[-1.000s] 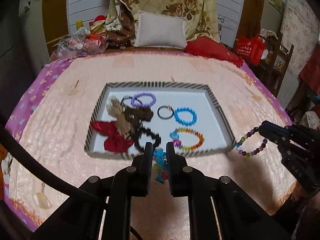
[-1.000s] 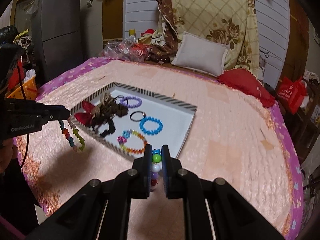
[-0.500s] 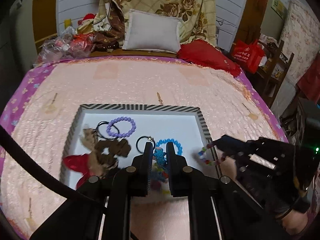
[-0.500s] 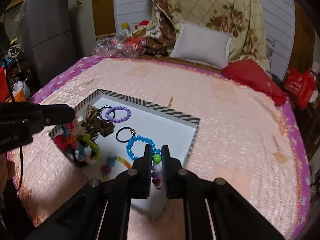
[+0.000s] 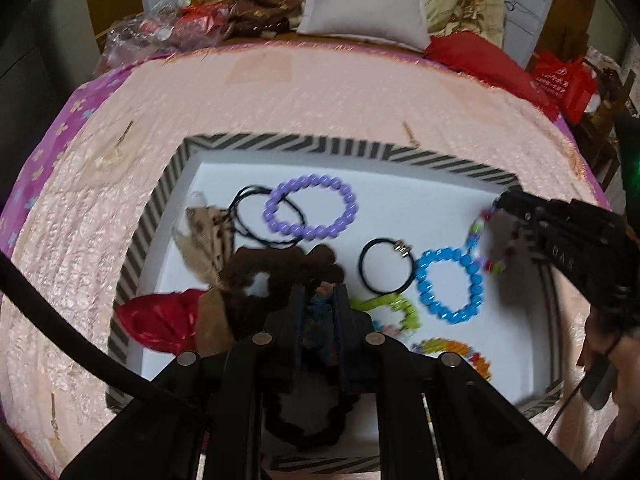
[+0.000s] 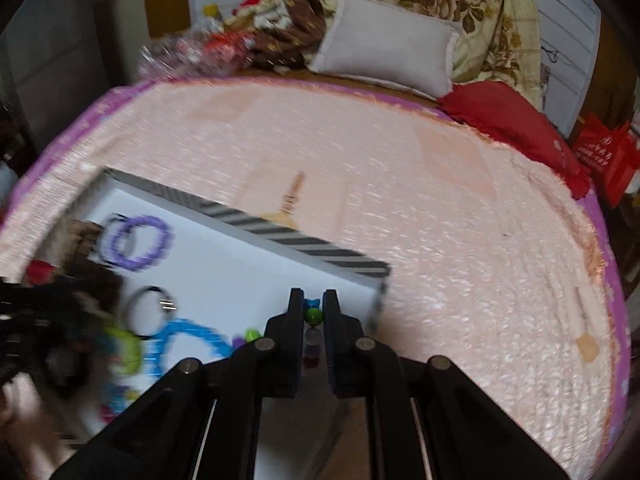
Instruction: Organize jewelry
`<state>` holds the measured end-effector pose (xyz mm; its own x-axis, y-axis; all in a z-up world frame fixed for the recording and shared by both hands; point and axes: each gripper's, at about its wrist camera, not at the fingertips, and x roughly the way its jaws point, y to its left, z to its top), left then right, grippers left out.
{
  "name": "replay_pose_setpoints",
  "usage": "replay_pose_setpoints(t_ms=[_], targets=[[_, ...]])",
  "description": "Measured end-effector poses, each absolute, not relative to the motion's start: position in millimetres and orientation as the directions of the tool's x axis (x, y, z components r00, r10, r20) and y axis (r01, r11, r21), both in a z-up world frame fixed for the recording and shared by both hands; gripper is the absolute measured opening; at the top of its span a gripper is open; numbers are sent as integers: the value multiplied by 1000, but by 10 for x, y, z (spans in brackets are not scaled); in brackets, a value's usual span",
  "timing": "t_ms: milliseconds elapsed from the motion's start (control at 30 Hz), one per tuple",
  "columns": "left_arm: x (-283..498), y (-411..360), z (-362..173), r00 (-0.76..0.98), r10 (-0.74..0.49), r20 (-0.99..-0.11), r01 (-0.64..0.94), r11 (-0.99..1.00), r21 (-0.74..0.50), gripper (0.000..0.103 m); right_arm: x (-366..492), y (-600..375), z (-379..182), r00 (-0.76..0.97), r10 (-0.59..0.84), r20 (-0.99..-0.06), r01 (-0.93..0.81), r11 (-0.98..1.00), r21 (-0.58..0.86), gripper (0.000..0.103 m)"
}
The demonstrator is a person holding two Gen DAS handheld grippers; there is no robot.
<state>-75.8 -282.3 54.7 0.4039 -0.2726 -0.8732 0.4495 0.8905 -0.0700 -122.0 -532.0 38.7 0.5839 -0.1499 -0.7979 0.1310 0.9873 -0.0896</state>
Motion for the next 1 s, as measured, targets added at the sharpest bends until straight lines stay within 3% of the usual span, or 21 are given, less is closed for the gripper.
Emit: replay_pose_setpoints(t_ms=[167, 200, 267, 333, 400, 500, 567, 1000], targets=[[-741, -2730, 500, 410, -247, -878, 403, 913, -69, 13, -1204, -5344, 380, 603, -182, -777, 166, 981, -102, 12], [-751, -2717, 494, 406, -250, -879, 400, 913, -75, 13, -1221, -5336, 384, 606, -169, -777, 165, 983, -86, 15], [-762, -2713, 489, 404, -246, -881, 404, 912, -69, 13, -1284, -5306, 413, 613, -164, -773, 166, 983, -77, 34], [-807, -2710, 502, 419, -237, -876, 410, 911, -51, 17, -1391, -5250, 465, 630, -154, -761, 159, 985, -67, 39], [-882, -2695, 535, 438, -242, -866, 417, 908, -43, 28, -1527, -5181, 521, 644, -140, -752, 153, 987, -53, 39], [-1014, -2658, 589, 453, -258, -853, 430, 902, -44, 30, -1810, -5067, 618, 675, -108, -730, 143, 990, -15, 45], [-1105, -2623, 632, 471, -262, -842, 435, 900, -37, 30, -1979, -4992, 656, 687, -101, -720, 146, 989, 1, 54], [-1839, -2101, 801, 549, -280, -788, 400, 916, -46, 30, -3036, -4295, 750, 749, -86, -657, 176, 982, 73, 70]])
